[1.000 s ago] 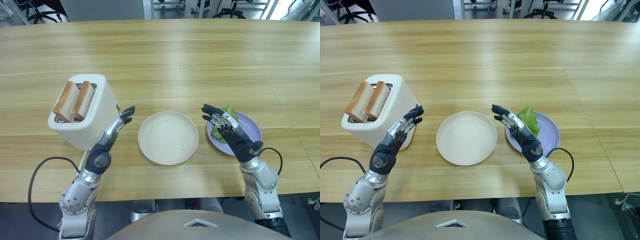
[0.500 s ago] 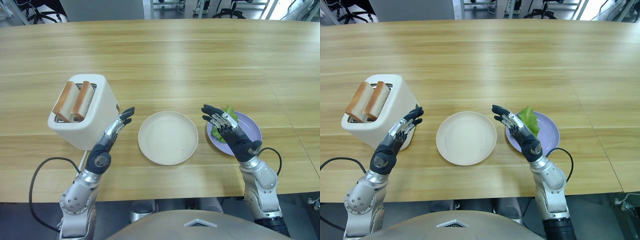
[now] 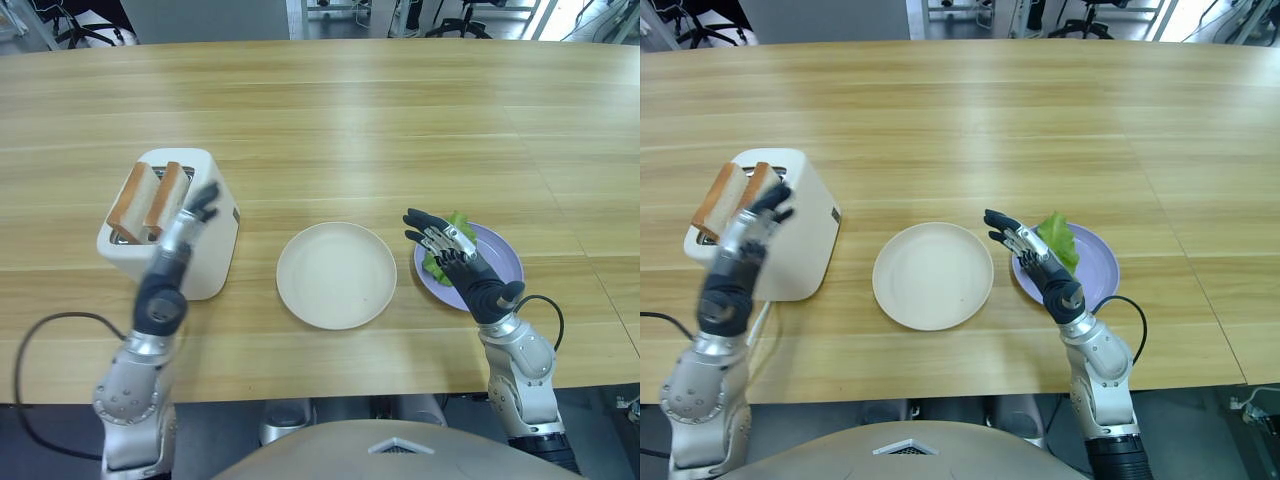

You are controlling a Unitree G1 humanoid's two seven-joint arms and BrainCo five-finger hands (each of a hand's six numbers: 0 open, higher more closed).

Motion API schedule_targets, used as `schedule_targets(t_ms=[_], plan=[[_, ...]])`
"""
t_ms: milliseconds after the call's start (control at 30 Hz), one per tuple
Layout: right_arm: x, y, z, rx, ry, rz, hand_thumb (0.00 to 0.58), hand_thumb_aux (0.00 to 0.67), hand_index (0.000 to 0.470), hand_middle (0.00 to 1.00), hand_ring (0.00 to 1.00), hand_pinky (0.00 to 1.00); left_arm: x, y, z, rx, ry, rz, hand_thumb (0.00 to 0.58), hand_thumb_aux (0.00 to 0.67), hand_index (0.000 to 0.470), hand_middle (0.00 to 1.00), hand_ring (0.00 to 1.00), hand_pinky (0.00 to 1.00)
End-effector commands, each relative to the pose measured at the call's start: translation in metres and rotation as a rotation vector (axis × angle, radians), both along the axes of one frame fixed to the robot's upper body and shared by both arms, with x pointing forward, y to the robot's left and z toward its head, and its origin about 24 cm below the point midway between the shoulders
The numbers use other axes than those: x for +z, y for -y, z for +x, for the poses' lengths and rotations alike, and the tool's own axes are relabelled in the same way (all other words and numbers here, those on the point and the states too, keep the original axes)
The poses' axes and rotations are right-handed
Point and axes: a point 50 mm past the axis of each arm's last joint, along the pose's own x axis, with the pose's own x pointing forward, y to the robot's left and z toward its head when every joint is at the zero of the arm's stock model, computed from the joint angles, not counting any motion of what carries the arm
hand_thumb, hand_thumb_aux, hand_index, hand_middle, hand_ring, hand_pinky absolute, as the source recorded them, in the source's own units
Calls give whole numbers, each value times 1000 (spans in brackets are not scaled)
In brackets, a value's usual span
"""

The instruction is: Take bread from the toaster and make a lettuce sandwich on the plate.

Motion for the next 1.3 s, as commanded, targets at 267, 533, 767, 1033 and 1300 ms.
schedule_targets(t_ms=[267,533,767,1033,1300], plan=[[-1,0,5,1,-5,-1,0,0,0,0,0,0,25,-79,59,904,-184,843,0,0,0,0,0,0],[0,1,4,-5,-3,0,0,0,0,0,0,0,-27,-80,92,789,-579,893,0,0,0,0,0,0],[1,3,4,-11,1,-3,0,0,0,0,0,0,-44,-77,91,728,-710,915,230,150,103,0,0,0],[1,3,4,-15,0,-2,0,0,0,0,0,0,-33,-67,88,642,-697,906,580,670,460,71,71,71],[-1,1,4,-13,0,-8,0,0,0,0,0,0,-14,-56,90,597,-568,809,580,670,460,1000,1000,1000]])
